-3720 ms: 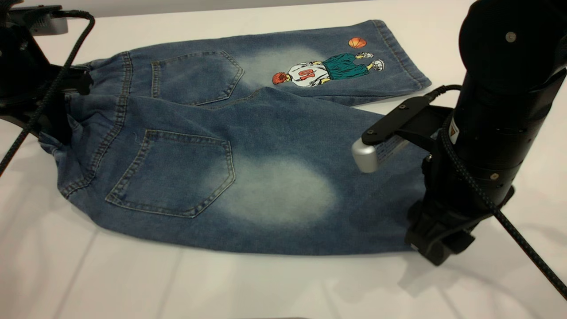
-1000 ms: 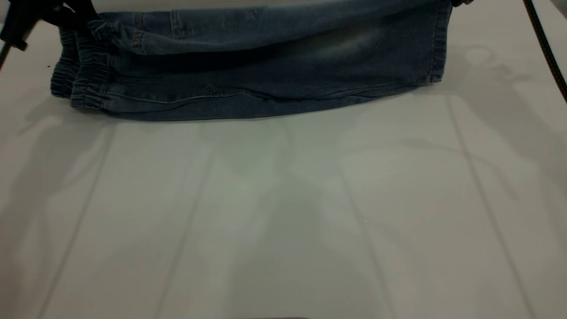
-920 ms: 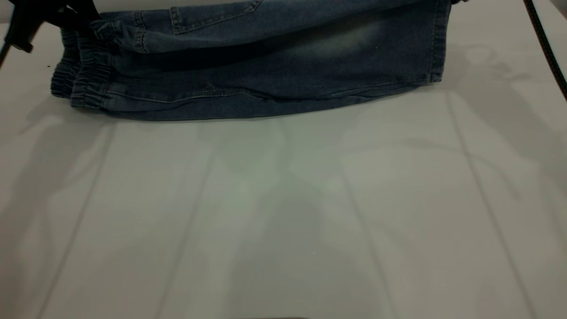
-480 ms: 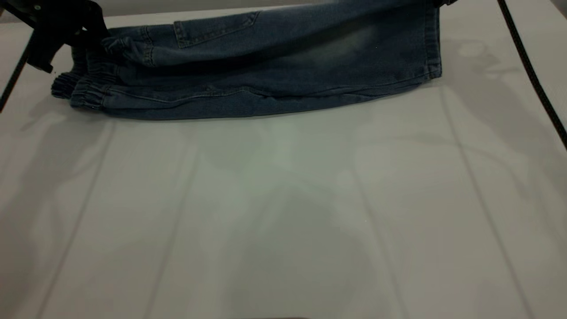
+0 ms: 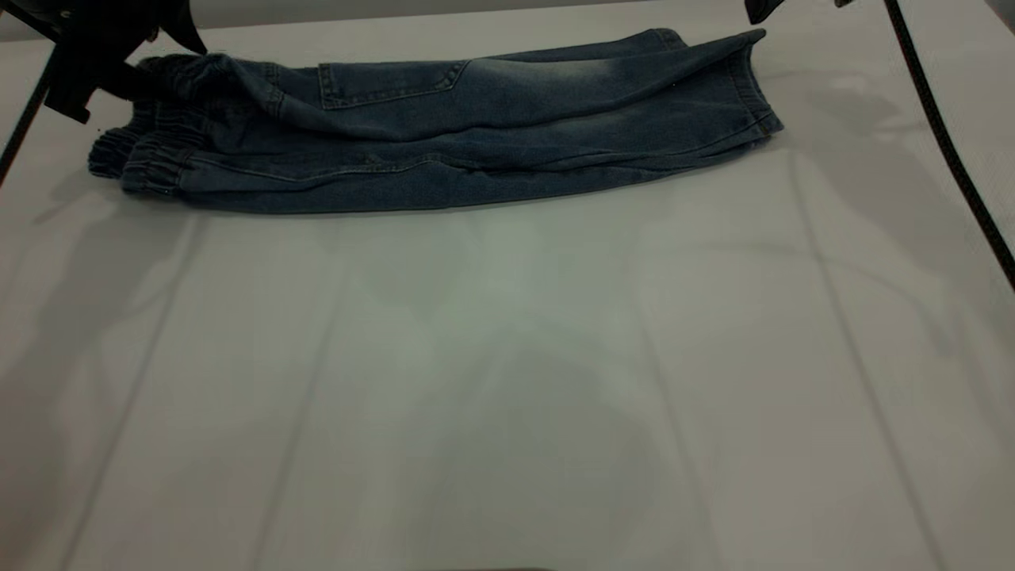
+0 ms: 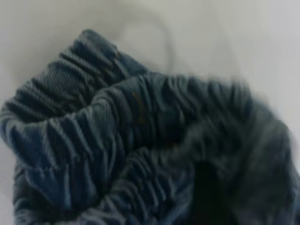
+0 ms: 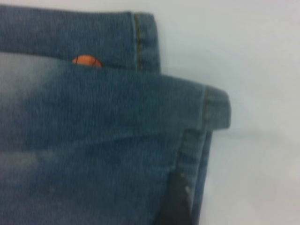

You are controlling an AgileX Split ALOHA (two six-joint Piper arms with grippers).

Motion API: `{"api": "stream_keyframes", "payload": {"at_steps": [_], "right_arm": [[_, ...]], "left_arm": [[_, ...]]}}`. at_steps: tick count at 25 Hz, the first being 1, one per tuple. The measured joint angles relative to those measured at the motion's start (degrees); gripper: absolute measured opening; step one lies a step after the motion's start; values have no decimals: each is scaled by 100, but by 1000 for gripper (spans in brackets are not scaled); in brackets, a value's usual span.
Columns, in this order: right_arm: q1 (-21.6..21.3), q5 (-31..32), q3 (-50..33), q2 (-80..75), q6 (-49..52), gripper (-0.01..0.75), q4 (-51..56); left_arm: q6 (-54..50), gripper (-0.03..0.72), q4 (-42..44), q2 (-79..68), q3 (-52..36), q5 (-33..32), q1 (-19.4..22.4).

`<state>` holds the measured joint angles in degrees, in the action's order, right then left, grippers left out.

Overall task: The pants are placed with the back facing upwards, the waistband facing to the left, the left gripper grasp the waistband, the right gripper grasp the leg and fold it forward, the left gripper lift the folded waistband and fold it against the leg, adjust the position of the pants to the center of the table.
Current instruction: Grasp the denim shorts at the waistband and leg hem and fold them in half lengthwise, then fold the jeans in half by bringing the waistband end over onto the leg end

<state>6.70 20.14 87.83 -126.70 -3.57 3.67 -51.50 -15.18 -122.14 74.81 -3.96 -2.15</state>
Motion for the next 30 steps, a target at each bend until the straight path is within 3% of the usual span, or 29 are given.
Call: {"api": "stream_keyframes", "payload": {"at_steps": [4,11,14,18,23,30], "right_arm": [[0,99,36,0,13,587,117],[13,833,511,0,-154,573,660],[75,1341,743,0,-436,573,926],[253,2052,1090,0,-854,573,1409],[581,2639,1444,0,-1255,573,1897],[1108,2717,1481,0,-1412,573,2100]], "left_arm": [[350,516,0,18,0,-177,0],[2553,532,78,665,7,-291,0],[4089,532,135,1043,13,-832,0],[5643,532,151,1325,19,-2015,21],[6063,532,220,1304,56,-2837,308],[6109,532,324,980,78,-2706,632]]}}
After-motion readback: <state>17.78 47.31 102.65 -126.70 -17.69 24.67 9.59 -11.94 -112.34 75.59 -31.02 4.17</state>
